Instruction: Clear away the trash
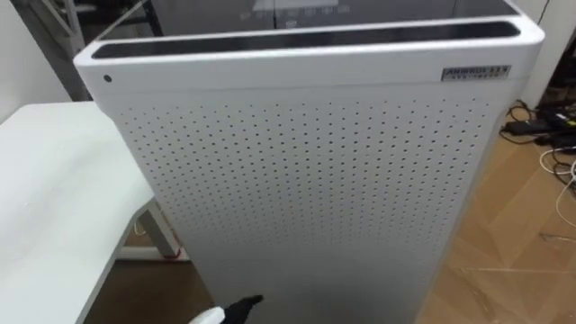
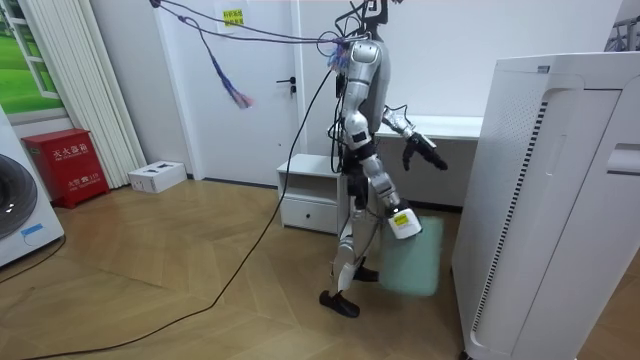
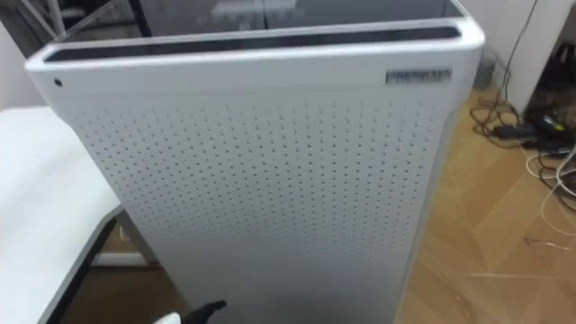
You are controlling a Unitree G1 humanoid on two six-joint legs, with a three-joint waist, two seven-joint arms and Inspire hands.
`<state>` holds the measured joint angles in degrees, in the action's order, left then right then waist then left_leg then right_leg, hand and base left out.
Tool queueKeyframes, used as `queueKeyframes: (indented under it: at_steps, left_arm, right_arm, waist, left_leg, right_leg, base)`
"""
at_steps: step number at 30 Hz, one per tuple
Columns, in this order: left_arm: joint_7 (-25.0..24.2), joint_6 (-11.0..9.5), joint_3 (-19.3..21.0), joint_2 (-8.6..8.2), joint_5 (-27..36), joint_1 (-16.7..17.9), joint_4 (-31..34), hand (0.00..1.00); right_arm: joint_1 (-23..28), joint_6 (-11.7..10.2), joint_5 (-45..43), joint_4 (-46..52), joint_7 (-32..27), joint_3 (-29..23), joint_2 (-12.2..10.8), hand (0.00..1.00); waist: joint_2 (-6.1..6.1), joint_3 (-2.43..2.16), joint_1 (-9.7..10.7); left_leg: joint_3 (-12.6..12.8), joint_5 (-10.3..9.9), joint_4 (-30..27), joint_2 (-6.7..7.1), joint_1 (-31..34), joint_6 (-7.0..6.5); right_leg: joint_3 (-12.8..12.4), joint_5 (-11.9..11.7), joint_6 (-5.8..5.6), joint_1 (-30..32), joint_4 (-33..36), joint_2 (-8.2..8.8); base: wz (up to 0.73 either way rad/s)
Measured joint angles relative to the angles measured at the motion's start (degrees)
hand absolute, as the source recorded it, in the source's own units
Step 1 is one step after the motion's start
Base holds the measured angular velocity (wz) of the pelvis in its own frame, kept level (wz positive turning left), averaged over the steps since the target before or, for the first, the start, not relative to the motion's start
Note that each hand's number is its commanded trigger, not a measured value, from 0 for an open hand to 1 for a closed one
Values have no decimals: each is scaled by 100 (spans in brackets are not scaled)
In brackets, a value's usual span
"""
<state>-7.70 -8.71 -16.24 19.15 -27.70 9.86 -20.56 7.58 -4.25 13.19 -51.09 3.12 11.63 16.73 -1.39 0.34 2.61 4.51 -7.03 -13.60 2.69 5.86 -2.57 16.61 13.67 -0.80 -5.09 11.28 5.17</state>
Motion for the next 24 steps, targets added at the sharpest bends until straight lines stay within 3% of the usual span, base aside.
queueKeyframes:
  at_steps: [4,6,11,16,20,24]
  left_arm:
    - [118,-12,46,-66,29,73,-515,0]
    - [269,-24,116,-202,125,62,-1052,0]
    - [382,5,717,-539,128,5,-2315,0]
    - [803,138,1262,-576,127,107,-3290,0]
    - [992,554,1853,-711,60,380,-4001,0]
    - [960,947,1863,-912,73,489,-4402,0]
  right_arm:
    - [60,10,109,-491,-187,-331,-101,100]
    - [48,5,309,-797,-219,-435,-116,100]
    - [10,-8,303,-1255,-193,-663,-233,100]
    - [-12,25,532,-1701,-189,-856,-346,100]
    - [52,75,701,-1919,-167,-1133,-482,100]
    - [51,140,788,-2007,-180,-1196,-480,100]
  waist:
    - [91,-8,17]
    - [151,-30,9]
    - [185,-21,-10]
    - [210,-30,-112]
    - [316,-59,-136]
    - [312,-53,-141]
  left_leg:
    - [-8,0,6,4,-48,1]
    - [-1,-3,24,7,-118,4]
    - [10,-12,78,9,-258,13]
    - [46,-22,131,17,-316,28]
    - [94,-91,139,12,-456,48]
    - [76,-143,79,0,-512,43]
  right_leg:
    - [-58,-1,-2,-62,-70,-21]
    - [-76,0,-4,-134,-99,-25]
    - [-92,0,-4,-245,-178,-39]
    - [-92,0,-4,-288,-184,-32]
    - [-119,-1,-5,-445,-260,-37]
    - [-150,0,-7,-517,-253,-32]
  base:
    - [-2]
    - [-2]
    - [-2]
    - [-2]
    - [-6]
    - [-3]
